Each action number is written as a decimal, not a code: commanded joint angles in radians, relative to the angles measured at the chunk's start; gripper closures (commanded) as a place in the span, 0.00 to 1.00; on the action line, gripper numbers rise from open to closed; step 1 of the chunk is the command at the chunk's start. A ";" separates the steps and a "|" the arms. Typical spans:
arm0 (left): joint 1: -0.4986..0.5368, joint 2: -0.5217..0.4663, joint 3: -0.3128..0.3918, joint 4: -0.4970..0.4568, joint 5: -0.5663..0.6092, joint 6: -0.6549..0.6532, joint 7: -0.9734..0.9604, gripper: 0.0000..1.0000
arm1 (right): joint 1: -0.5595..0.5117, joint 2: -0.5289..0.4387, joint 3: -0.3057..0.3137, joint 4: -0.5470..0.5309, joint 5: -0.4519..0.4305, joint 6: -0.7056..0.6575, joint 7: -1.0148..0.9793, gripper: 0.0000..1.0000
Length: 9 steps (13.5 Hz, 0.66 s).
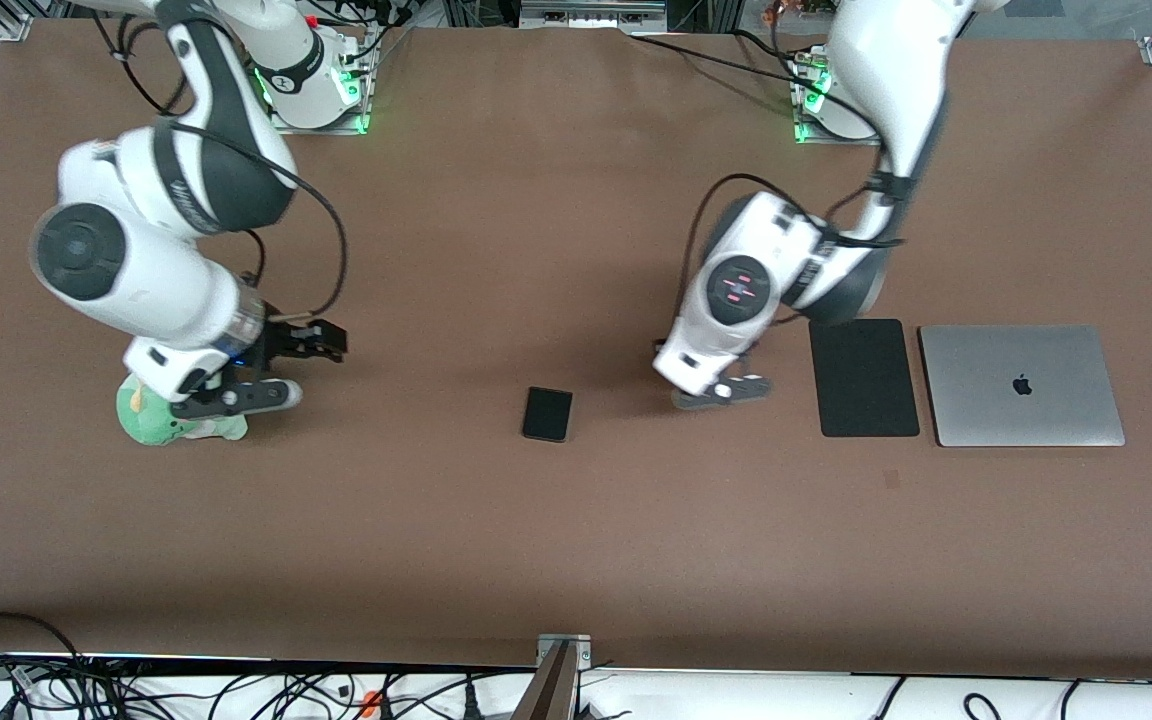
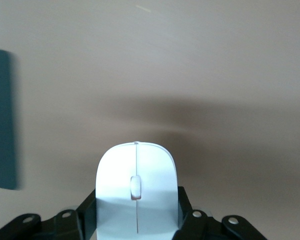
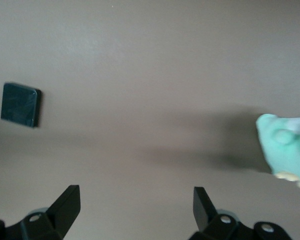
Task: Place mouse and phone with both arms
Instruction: 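Carry the mouse onto the black pad while the right gripper reaches the phone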
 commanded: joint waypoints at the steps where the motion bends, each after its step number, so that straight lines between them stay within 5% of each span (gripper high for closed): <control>1: 0.181 0.014 -0.016 -0.010 0.013 -0.032 0.255 0.72 | 0.064 0.083 -0.003 0.035 0.012 0.085 0.154 0.00; 5: 0.359 0.072 -0.016 -0.049 0.013 -0.014 0.501 0.72 | 0.181 0.247 -0.003 0.128 0.011 0.204 0.409 0.00; 9: 0.395 0.083 -0.016 -0.112 0.027 0.072 0.532 0.71 | 0.276 0.395 -0.004 0.208 0.009 0.352 0.604 0.00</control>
